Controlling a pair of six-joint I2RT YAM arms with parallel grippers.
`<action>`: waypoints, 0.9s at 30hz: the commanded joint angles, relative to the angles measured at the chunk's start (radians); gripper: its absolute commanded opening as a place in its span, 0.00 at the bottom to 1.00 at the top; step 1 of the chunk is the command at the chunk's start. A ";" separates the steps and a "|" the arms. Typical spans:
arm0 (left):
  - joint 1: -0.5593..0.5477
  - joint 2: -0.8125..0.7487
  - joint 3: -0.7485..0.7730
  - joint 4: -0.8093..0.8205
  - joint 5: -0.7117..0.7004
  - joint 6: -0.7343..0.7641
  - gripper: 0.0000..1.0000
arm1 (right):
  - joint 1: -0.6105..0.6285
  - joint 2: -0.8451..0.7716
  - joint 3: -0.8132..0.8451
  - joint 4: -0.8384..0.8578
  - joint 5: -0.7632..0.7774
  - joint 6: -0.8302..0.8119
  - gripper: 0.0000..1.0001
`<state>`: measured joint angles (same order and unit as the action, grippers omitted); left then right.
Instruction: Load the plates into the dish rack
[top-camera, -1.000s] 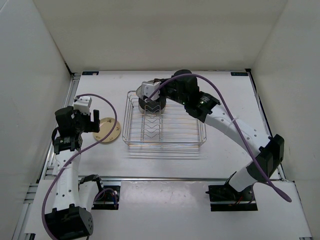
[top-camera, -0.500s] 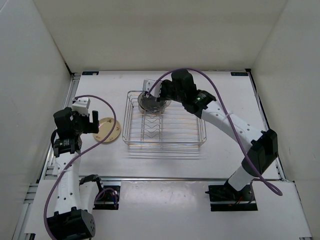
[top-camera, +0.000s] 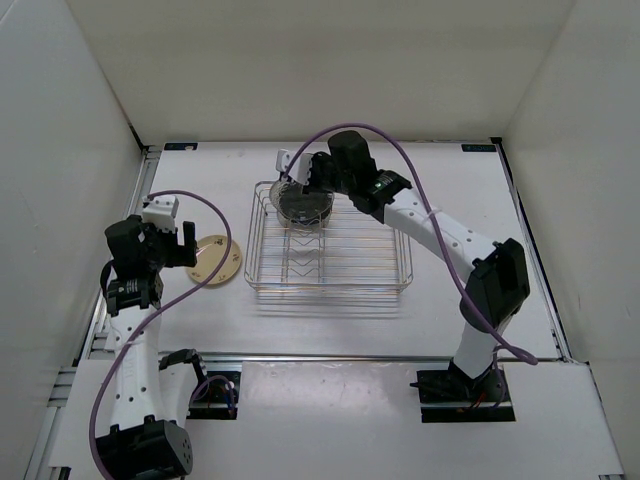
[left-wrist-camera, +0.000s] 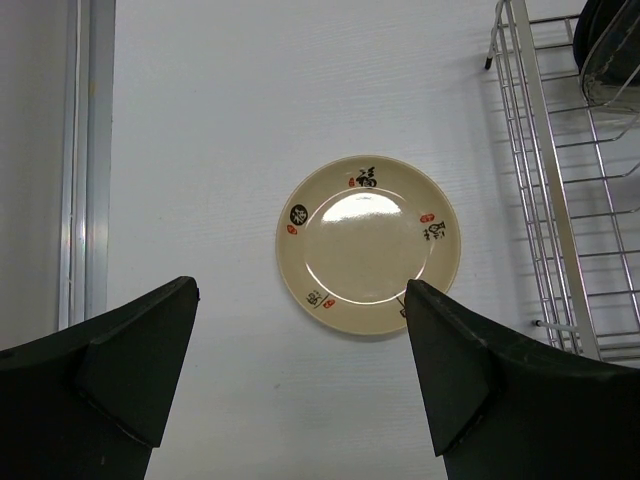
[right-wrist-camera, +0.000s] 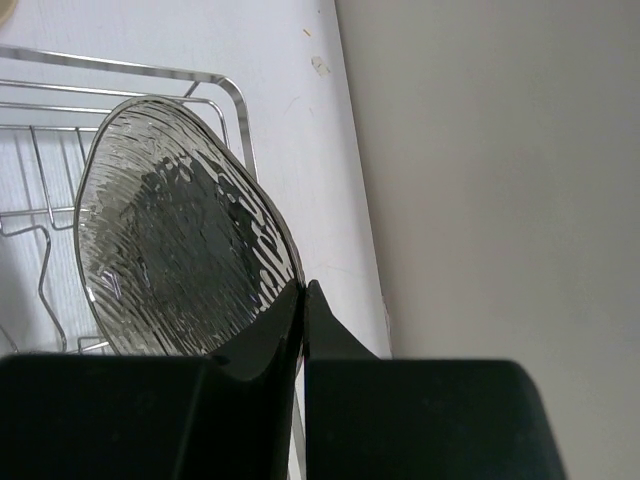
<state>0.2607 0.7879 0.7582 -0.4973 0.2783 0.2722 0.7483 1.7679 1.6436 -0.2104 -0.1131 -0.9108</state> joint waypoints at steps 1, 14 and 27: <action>0.008 -0.019 -0.019 -0.001 0.030 0.001 0.95 | 0.000 0.027 0.062 0.051 -0.016 0.027 0.00; 0.008 -0.019 -0.019 -0.001 0.030 0.001 0.95 | 0.000 0.047 0.042 0.127 0.032 0.027 0.00; 0.008 -0.019 -0.019 -0.001 0.030 0.001 0.95 | 0.000 0.056 -0.013 0.180 0.079 -0.005 0.00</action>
<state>0.2607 0.7860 0.7448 -0.5011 0.2790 0.2722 0.7483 1.8225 1.6493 -0.1062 -0.0593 -0.9012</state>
